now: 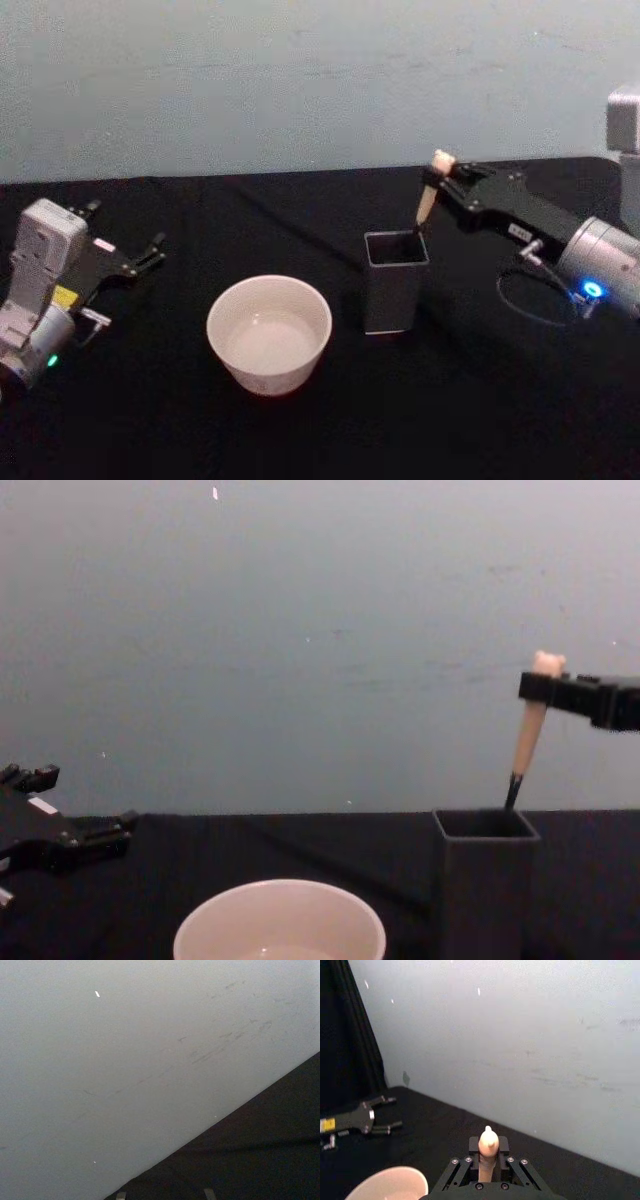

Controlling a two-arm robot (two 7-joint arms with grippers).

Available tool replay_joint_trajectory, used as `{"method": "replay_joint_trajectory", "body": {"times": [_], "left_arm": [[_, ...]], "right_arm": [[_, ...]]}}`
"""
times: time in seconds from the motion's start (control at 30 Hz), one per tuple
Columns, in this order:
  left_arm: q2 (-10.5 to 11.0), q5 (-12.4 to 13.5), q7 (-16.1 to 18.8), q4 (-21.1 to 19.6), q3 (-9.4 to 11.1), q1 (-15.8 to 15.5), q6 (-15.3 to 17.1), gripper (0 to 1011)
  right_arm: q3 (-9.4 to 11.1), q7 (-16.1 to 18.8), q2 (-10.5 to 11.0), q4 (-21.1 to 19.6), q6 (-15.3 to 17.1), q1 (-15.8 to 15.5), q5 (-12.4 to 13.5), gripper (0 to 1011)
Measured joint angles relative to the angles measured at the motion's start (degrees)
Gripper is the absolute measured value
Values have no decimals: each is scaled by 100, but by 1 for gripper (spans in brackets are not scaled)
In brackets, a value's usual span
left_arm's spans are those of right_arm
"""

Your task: Pick up the stirring spoon with one hand, stir inside the cup, then place it back in its original position.

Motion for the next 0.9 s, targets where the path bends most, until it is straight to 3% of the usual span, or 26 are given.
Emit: {"method": "replay_joint_trajectory", "body": {"times": [0.3, 0.53, 0.7, 0.9], "left_arm": [[0, 0, 0, 0, 0, 0, 0, 1001], [0, 0, 0, 0, 0, 0, 0, 1002], [0, 0, 0, 0, 0, 0, 0, 1001], [0, 0, 0, 0, 0, 0, 0, 1001]], "right_arm": [[184, -101, 42, -326, -81, -26, 407, 212], [216, -163, 0, -510, -128, 2, 691, 212], [83, -195, -46, -542, -138, 56, 765, 212], [-239, -204, -88, -499, -128, 118, 776, 212]]}}
